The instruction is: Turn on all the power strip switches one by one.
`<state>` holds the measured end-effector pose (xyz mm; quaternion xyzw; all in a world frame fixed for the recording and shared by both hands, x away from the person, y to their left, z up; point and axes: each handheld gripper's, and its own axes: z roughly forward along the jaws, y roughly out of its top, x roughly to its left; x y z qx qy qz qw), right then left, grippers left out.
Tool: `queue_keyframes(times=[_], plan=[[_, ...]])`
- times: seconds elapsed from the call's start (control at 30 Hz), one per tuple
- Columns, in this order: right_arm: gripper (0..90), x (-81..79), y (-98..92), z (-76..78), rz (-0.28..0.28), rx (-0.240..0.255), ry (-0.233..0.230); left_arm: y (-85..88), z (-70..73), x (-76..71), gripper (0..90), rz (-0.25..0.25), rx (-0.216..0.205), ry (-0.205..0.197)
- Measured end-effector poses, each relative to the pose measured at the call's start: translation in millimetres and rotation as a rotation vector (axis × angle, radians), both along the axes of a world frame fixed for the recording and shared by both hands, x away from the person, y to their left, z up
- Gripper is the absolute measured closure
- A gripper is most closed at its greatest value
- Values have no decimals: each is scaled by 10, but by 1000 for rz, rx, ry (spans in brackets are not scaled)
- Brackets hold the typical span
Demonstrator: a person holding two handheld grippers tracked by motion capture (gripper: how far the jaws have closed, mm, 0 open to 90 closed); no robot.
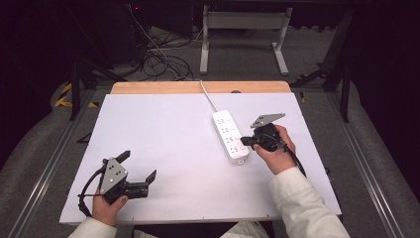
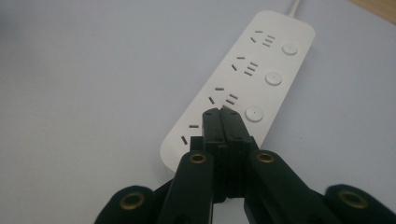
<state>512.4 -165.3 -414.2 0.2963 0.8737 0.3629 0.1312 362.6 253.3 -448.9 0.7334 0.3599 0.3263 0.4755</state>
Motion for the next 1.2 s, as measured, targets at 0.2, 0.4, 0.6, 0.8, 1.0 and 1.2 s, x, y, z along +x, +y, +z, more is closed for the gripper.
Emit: queue_keyframes(times=[0.2,0.4,0.6,0.8,1.0,1.2], plan=[[900,76,38,-70,-9,-24,28,2,0,2,6,2,4,0],[900,126,60,-119,-16,-51,57,3,0,4,6,-1,2,1],[900,177,94,-166,-20,-80,81,-3,-4,4,6,0,-3,4],[900,228,124,-222,-21,-115,117,0,-3,5,7,-1,-3,5],[900,241,134,-241,-27,-129,118,-2,-4,5,7,-1,-1,6],[900,233,144,-242,-29,-134,113,-3,-4,4,7,-1,-1,6]])
